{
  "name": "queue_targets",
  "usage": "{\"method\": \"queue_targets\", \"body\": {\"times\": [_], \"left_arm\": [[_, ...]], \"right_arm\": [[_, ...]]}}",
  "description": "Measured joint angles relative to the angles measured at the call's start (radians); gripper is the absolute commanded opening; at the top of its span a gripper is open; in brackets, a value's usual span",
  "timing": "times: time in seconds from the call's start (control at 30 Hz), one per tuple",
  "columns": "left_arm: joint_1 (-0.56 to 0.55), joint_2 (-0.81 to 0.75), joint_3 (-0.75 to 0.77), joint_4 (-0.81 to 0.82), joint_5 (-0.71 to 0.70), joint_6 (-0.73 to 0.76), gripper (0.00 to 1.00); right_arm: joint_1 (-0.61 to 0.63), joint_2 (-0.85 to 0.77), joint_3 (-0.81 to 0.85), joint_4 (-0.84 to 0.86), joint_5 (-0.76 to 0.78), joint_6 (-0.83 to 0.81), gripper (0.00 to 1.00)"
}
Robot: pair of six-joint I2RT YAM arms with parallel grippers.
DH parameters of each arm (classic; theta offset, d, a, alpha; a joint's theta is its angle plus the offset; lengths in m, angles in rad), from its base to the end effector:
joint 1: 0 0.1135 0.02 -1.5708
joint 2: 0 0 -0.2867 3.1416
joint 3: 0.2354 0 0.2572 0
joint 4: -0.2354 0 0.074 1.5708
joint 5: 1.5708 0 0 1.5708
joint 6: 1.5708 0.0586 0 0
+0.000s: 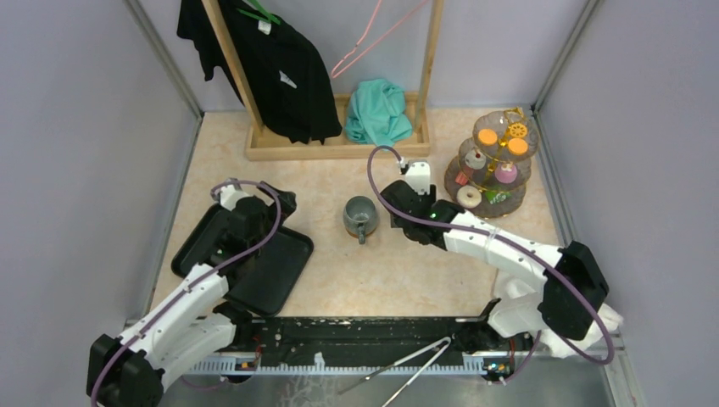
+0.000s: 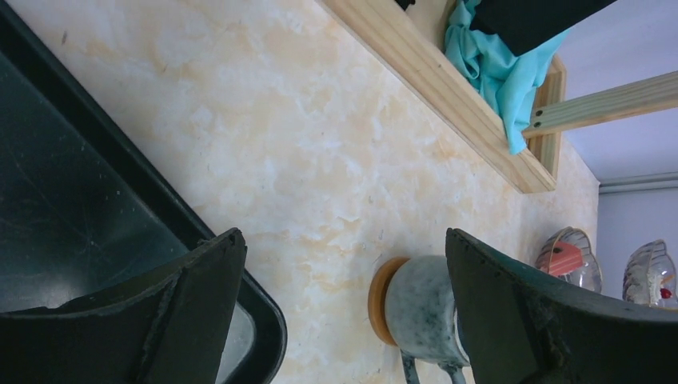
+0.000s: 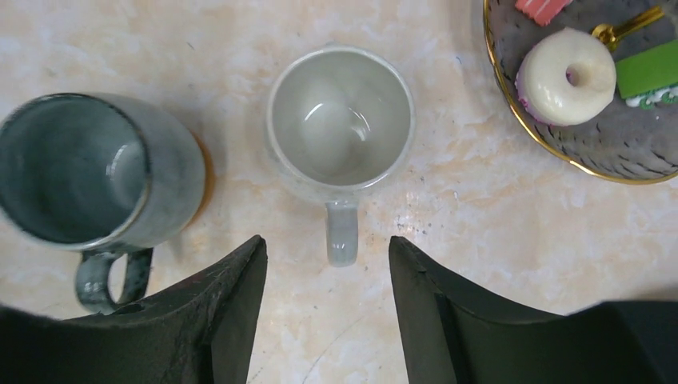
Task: Serve the afternoon tea
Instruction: Adjust the cup on the coaster.
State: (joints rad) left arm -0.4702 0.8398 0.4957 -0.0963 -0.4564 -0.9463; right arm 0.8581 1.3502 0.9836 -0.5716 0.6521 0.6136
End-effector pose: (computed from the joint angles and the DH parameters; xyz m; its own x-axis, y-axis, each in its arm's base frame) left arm 0.1889 -0.0670 0.2451 -0.2638 -0.6828 -0.6813 -0.2783 0.7302 -0.6240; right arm 0.2123 0.1913 0.2624 -0.6423 -0.0433 -0.7652 0.0038 0.9982 -0.0597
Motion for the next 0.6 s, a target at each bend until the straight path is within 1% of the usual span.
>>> {"method": "queue_targets", "body": {"times": [0.23,0.33,0.5,0.53,0.6], "left_arm": [[0.001,0.091,0.082,0.022,-0.03,0.108,0.99],[0.001,0.138,0.109,0.047,-0.04,0.163,0.99],[0.001,0.192,0.11,0.136,-0.074,0.293,0.99],[0.001,0.199,0.103,0.169,-0.081,0.322,0.99],[0.001,0.208,0.076,0.245,-0.092,0.385,0.99]], "right_arm": [[0.028,-0.123,0.019,-0.02,0.037,-0.027,0.65],[0.028,-0.179,0.019,-0.019,0.062,-0.048,0.71],[0.028,-0.222,0.018,0.02,0.119,-0.104,0.81],[0.028,-0.224,0.015,0.04,0.137,-0.118,0.85],[0.028,-0.225,-0.003,0.09,0.172,-0.144,0.87]]}}
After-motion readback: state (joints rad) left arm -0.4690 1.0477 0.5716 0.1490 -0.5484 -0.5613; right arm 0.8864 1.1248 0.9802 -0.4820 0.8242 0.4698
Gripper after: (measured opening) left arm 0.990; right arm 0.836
